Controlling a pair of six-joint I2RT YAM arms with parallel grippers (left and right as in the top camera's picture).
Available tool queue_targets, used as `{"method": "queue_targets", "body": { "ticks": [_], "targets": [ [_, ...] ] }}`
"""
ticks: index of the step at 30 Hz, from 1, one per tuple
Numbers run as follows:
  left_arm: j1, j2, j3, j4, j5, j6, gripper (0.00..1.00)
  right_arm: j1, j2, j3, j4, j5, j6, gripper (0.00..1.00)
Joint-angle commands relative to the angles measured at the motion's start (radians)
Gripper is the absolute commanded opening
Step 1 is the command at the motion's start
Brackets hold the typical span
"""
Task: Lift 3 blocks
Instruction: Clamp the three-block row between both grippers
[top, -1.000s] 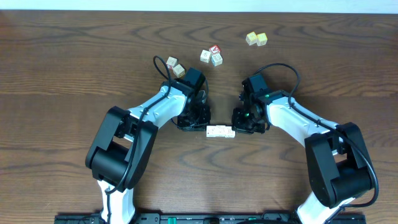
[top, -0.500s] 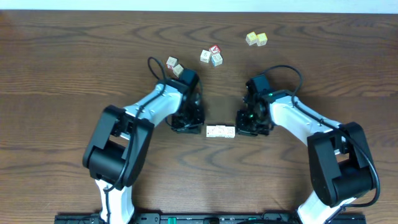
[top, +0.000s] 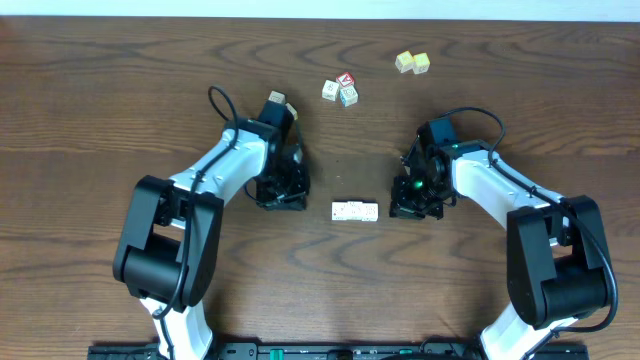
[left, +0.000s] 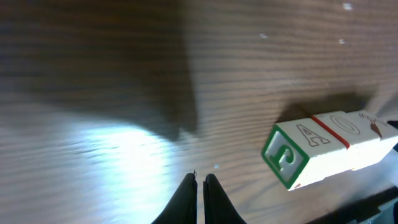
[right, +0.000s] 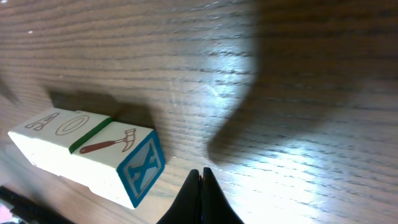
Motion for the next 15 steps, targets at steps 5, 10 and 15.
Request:
{"method": "queue_targets", "body": {
  "ticks": [5, 10, 15],
  "targets": [
    [-0.043, -0.009, -0.082, 0.108, 0.066, -0.010, 0.07, 0.048, -0.003, 0.005, 0.022, -0.035, -0.007, 0.01],
    [-0.051, -0.009, -0.088, 0.146, 0.085, -0.010, 0.08, 0.047, -0.003, 0.005, 0.045, -0.035, -0.003, 0.01],
    [-0.061, -0.009, -0.101, 0.185, 0.106, -0.010, 0.07, 0.047, -0.002, 0.005, 0.053, -0.035, -0.004, 0.01]
  ]
}}
